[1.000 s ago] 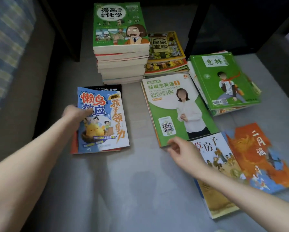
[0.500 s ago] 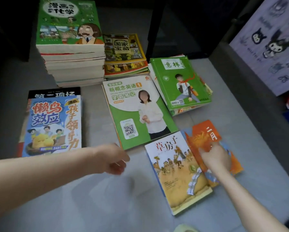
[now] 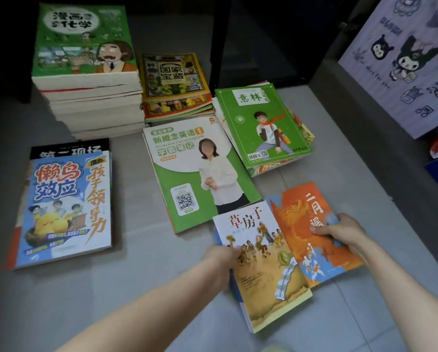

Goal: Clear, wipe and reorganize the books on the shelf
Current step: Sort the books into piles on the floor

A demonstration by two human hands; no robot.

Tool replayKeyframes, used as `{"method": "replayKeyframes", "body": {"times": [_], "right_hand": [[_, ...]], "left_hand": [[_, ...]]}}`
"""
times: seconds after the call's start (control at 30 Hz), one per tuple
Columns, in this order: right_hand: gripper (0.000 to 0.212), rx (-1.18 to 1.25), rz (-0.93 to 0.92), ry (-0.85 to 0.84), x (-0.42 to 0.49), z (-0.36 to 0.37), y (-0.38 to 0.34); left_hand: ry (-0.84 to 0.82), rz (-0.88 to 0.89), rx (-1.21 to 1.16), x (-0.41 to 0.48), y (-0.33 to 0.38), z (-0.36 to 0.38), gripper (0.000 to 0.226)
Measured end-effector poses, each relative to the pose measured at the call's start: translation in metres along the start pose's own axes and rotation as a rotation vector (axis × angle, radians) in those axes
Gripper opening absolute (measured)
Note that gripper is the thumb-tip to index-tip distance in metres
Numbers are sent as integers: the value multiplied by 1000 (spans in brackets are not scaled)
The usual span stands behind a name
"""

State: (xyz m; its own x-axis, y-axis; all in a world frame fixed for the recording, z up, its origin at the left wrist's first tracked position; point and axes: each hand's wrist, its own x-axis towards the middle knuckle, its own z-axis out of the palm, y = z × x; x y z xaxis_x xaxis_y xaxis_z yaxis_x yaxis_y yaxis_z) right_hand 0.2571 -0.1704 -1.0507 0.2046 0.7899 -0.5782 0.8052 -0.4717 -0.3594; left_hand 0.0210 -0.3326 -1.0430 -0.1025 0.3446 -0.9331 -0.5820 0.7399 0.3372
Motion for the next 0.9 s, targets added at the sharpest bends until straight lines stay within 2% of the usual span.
{"method": "replayKeyframes", "body": {"times": [0.07,0.17,0.23,0.33,0.43,0.5,0.6,0.67,0.73,0.83,0.9], "right_hand": [[28,240,-47,-89,-5,-5,-2],[21,489,-70,-196,-11,-25,-8],[26,609,-62,-307,-21,-40,-16],[60,700,-73,-487,-36,-45,-22],[57,732,-104,-653,-52,-26,-28],[57,693,-103,-752,-70,2,-36],[25,509,-32,-802,-99,56,-45],[20,275,-6,-731,-108,86,-47],[17,-107,-143,-644,-114,98,-57],[34,-830,-466,-424,-129,95,-90],[29,-1019,-578,-304,-139,93,-110]], "left_hand": [[19,36,50,1,-3,-9,14],[79,69,112,2,-9,-32,9],[146,96,178,4,-13,-49,6],[200,101,224,4,-18,-68,9],[167,75,257,4,-17,-76,5],[149,64,279,2,-14,-80,14],[132,57,285,-11,-4,-82,32],[90,37,277,-19,1,-87,35],[37,-1,282,-25,4,-94,31],[22,26,383,-26,7,-104,19],[61,122,480,-26,9,-106,17]]}}
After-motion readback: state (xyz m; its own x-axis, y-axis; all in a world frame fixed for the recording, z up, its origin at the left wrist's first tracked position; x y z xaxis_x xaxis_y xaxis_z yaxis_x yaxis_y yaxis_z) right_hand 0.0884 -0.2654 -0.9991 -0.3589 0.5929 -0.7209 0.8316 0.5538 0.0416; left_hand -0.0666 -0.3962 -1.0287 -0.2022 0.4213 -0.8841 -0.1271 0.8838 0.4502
